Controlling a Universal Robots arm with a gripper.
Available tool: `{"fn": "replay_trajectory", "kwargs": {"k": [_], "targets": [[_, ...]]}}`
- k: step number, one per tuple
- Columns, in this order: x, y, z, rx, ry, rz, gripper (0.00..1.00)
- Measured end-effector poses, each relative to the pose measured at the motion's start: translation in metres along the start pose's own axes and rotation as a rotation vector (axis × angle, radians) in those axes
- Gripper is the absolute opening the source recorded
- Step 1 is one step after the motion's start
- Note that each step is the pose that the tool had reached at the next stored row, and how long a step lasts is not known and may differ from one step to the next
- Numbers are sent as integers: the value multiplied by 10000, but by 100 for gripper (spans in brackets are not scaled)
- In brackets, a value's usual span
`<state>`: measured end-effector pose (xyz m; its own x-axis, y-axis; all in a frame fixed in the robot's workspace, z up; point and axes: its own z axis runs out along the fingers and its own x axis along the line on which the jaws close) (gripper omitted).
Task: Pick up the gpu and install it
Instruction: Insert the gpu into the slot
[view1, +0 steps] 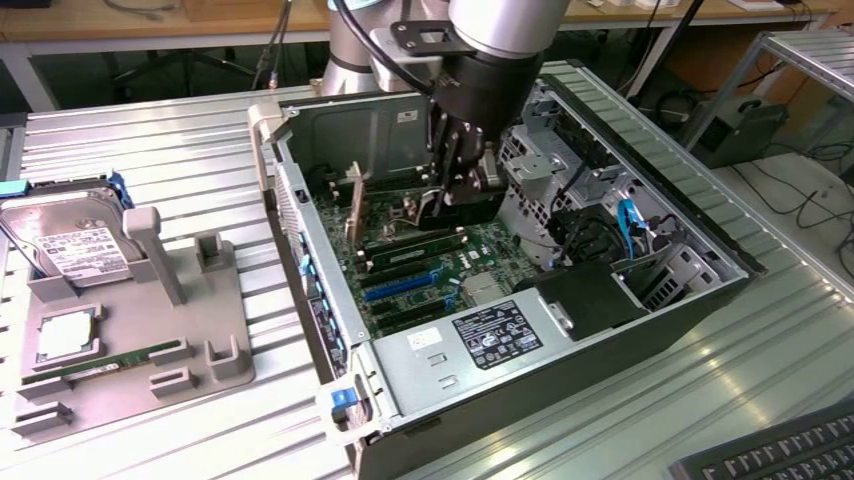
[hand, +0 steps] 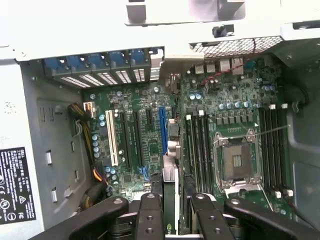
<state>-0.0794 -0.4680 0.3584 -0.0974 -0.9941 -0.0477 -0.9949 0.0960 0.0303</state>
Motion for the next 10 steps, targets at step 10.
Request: {"fn": "replay_trajectory", "kwargs": {"k": [10], "targets": [[82, 66, 136, -16, 9, -433, 26]]}}
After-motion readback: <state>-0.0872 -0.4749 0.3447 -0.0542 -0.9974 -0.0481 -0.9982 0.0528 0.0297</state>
